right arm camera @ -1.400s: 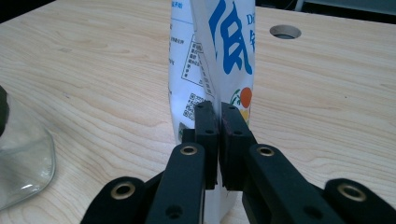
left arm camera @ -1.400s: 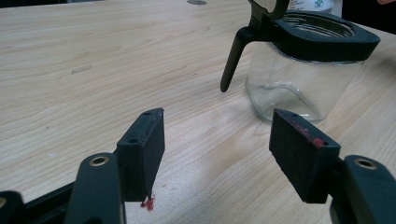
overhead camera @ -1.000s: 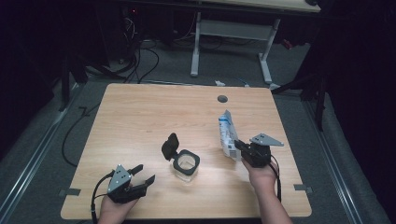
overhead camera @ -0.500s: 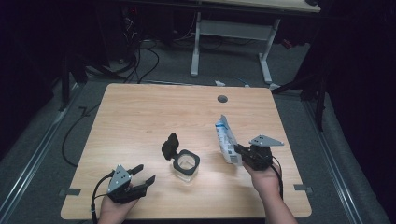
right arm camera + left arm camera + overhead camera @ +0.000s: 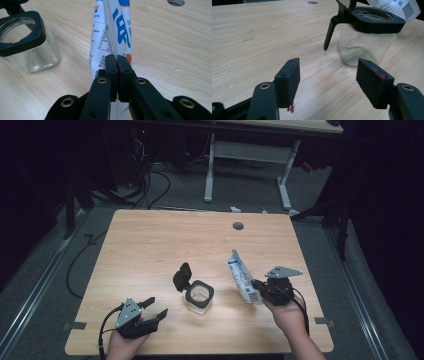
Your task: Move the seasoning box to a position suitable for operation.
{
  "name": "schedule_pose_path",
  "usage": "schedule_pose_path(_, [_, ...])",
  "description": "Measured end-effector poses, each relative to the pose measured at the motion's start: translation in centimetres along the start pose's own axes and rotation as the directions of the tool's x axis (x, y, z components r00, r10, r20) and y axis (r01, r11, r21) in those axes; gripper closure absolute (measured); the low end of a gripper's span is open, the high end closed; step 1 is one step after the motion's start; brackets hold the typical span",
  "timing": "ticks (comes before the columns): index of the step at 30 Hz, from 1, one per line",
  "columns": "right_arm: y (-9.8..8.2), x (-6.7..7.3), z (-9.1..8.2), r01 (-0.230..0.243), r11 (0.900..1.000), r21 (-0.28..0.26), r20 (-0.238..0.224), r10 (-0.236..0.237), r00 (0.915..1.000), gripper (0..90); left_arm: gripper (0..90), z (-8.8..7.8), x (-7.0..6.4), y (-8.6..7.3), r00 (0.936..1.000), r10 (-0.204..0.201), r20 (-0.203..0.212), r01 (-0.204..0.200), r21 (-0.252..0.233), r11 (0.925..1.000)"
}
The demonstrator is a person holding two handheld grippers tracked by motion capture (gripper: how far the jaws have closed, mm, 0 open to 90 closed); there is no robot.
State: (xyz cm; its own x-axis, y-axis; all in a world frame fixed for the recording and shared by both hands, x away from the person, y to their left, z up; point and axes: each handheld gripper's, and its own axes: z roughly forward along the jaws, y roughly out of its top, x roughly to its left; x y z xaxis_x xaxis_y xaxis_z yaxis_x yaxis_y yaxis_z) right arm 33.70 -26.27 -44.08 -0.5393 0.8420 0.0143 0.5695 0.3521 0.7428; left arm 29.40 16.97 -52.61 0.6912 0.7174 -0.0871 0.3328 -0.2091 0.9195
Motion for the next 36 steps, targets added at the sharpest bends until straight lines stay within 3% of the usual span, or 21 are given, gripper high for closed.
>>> schedule_pose_path(13, [0.4, 0.0, -0.7, 0.032, 0.997, 0.077, -0.009, -0.032, 0.9995, 90.0, 36.4, 0.1, 0.0, 0.0, 1.0, 0.0, 0.003, 0.0, 0.005, 1.0])
schedule_pose_path(21, [1.1, 0.2, -1.0, 0.054, 0.988, 0.143, -0.02, -0.052, 0.9985, 90.0, 36.3, 0.1, 0.0, 0.0, 1.0, 0.002, 0.009, -0.002, 0.002, 1.0])
schedule_pose_path(36, [2.0, 0.7, -1.4, 0.084, 0.959, 0.272, -0.045, -0.075, 0.9962, 90.0, 36.4, 0.0, 0.0, 0.1, 0.9998, 0.004, 0.019, -0.004, -0.003, 1.0])
